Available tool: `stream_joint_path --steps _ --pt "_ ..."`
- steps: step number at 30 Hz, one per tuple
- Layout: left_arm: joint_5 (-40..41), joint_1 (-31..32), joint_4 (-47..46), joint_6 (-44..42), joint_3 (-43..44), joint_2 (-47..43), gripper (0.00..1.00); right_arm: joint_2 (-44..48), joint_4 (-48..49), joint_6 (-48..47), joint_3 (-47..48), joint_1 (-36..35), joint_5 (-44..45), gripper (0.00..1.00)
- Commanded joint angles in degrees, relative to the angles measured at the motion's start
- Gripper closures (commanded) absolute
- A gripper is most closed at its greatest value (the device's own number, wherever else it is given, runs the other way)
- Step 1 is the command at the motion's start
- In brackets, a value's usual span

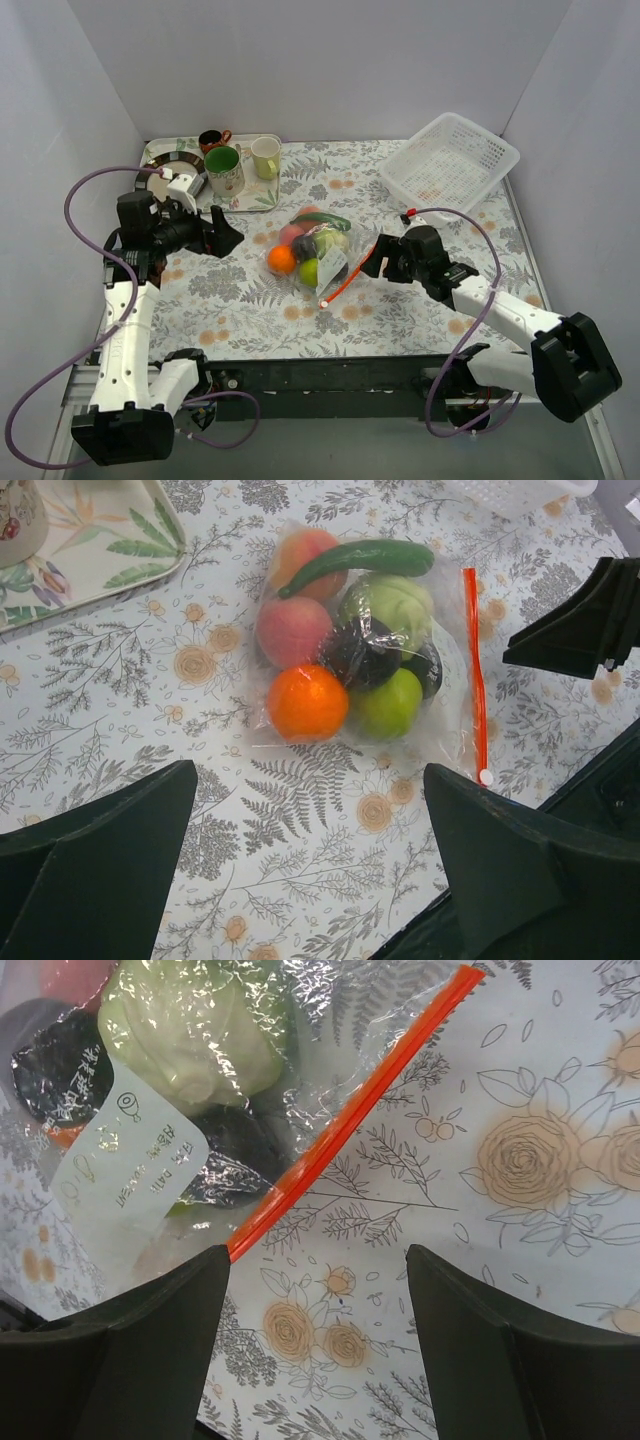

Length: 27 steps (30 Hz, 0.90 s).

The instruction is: Open the zip-top bag and remove the fake food

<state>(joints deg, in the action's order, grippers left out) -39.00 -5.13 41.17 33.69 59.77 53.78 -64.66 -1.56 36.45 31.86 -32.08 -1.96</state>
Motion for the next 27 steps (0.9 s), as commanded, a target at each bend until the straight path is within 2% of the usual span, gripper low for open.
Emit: stream_joint_path --steps 1,7,10,11,14,16,19,22,27 --pt "-0.8 0.0 -2.4 0.8 -1.1 -2.5 0.02 -5.5 11.7 5.3 -0.4 1.0 -5.8 0.22" --pt "-1.8 0.3 -3.7 2.2 -2.0 -2.4 0.02 -10.6 21.7 8.5 -1.7 2.4 -8.4 0.25" --pt "-2.7 1.1 -4.2 3.2 -3.4 -2.4 0.02 -13.4 25.0 9.9 -1.4 2.7 -9.6 0.36" --pt "-2.7 1.6 -4.3 3.5 -4.0 -2.5 0.02 -13.9 25.7 10.2 -1.3 2.7 -10.2 0.44" --pt "-1.3 4.3 -4.5 3.5 -6.0 -3.7 0.02 -15.1 28.4 11.4 -1.0 2.7 -11.6 0.61" --pt "1.6 9.2 -5.3 3.2 -7.1 -4.1 0.02 -15.1 29.4 11.8 -0.8 2.7 -12.3 0.66" --pt "1.7 12.1 -6.4 2.9 -8.9 -4.4 0.02 -13.5 29.2 11.5 0.6 2.7 -12.5 0.86" --pt "1.0 13.5 -6.7 1.7 -9.0 -3.5 0.02 -10.8 25.4 9.7 4.5 2.3 -12.3 0.96" --pt "0.6 17.2 -3.6 -0.2 -2.0 -0.7 0.02 -8.5 17.1 7.5 15.0 0.4 -10.9 0.99"
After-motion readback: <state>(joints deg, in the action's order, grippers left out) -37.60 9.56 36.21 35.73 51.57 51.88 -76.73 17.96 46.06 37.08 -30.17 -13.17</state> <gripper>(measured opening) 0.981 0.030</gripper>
